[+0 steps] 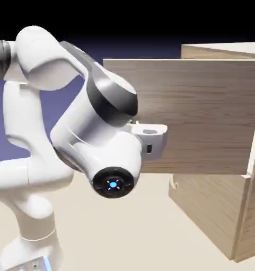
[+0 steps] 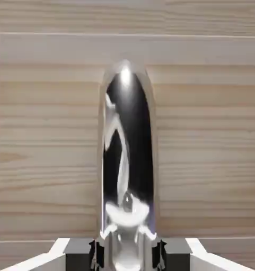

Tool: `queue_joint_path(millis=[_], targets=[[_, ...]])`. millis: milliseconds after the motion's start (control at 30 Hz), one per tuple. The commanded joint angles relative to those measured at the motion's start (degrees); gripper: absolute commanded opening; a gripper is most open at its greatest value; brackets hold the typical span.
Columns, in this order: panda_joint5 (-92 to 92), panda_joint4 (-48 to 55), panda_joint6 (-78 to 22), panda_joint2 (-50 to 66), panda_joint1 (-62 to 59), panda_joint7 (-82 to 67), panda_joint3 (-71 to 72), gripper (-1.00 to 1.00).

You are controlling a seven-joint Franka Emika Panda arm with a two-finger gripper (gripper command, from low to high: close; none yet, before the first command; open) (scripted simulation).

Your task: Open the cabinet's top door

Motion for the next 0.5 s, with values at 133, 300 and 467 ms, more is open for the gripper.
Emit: queue_joint_path(millis=[133,300,467], targets=[[-6.91,9.71,-1.79,10.39,0.39,-2.79,0.63,-1.00],[-12.65,20.09,-4.07,20.37,1.25,-3.90,1.60,-1.00],[-17.01,30.48,-6.78,29.56,2.47,-3.54,2.76,-1.00]])
